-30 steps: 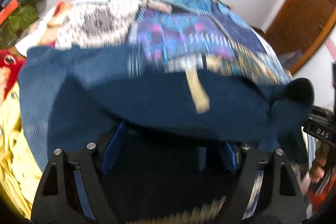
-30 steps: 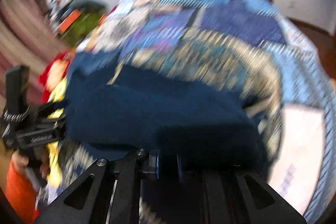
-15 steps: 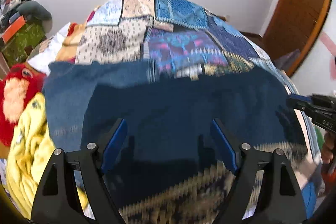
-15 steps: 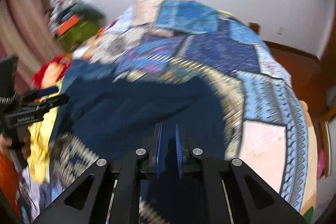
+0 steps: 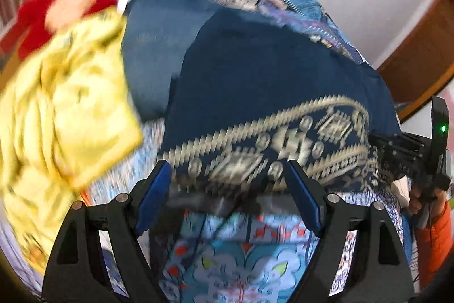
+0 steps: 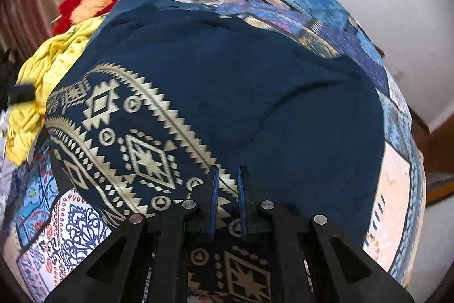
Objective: Fold large clothes
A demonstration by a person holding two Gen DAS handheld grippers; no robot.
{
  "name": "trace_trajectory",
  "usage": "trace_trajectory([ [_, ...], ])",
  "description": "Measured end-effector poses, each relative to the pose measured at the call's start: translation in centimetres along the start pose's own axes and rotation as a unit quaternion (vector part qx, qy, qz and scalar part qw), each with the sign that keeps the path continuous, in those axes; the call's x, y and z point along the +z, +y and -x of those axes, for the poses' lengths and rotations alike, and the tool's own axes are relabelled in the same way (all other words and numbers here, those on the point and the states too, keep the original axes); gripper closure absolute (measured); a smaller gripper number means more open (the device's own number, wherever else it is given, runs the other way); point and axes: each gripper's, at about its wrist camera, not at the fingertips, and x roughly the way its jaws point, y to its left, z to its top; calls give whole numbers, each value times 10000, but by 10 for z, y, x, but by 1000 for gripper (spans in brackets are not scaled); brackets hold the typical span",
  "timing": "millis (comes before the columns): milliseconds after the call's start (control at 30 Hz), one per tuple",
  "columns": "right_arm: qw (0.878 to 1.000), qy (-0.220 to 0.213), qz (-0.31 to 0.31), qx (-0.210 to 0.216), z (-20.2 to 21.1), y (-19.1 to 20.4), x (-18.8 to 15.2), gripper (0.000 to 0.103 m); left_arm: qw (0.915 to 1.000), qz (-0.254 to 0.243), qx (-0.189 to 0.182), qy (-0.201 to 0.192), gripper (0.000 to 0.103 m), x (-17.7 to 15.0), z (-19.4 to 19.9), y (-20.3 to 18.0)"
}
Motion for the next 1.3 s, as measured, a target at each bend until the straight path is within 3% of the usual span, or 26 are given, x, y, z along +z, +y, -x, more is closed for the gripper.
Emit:
trace_trajectory([
  [67,9979,27,107,-646,-2,-4,-4,95,9994,297,-77,143,21,-10,-6,10],
  [133,9965,-95,222,-799,0,-7,-12,95,9962,747,-233,383,21,-19,-16,20],
  [200,9895,-154,387,-1381,1,-8,-20,93,9892,1206,-676,496,21,-25,-23,29],
  [233,9845,-172,440,-1690,2,-10,-24,87,9841,1449,-904,479,21,-28,-25,33],
  [267,9801,-193,434,-1929,2,-15,-24,58,9779,1699,-1126,462,21,-29,-27,37],
  [300,9719,-295,342,-2309,5,-24,-28,16,9720,1898,-1318,432,21,-30,-29,40],
  [333,9688,-346,176,-2448,9,-35,-30,2,9660,2066,-1506,396,21,-30,-31,43],
  [400,9845,-199,-438,-1685,14,-69,-36,0,9586,2234,-1727,378,21,-28,-38,45],
  [500,9893,78,-1218,-796,17,-107,-47,0,9527,2435,-1769,421,21,-23,-54,48],
  [567,9869,85,-1493,-605,23,-120,-54,0,9443,2619,-1961,363,21,-20,-64,50],
  [600,9862,78,-1554,-558,26,-123,-56,0,9441,2666,-1920,289,21,-17,-68,49],
  [800,9870,-114,-1597,-154,48,-115,-60,0,9458,2703,-1776,-286,21,3,-87,42],
  [867,9875,-248,-1554,-37,53,-109,-53,0,9541,2588,-1448,-428,22,12,-86,33],
  [900,9879,-285,-1527,-19,55,-105,-50,0,9595,2486,-1224,-510,25,16,-85,28],
  [1000,9901,-383,-1346,-70,62,-90,-43,0,9708,2205,-609,-719,47,27,-82,13],
  [1067,9916,-456,-1209,15,66,-79,-37,0,9747,2010,-439,-878,70,33,-77,4],
  [1167,9934,-638,-948,45,73,-58,-23,0,9787,1681,-259,-1152,82,42,-55,-12],
  [1300,9933,-972,-615,-57,80,-28,0,0,9807,1199,-260,-1522,85,59,-27,-26],
])
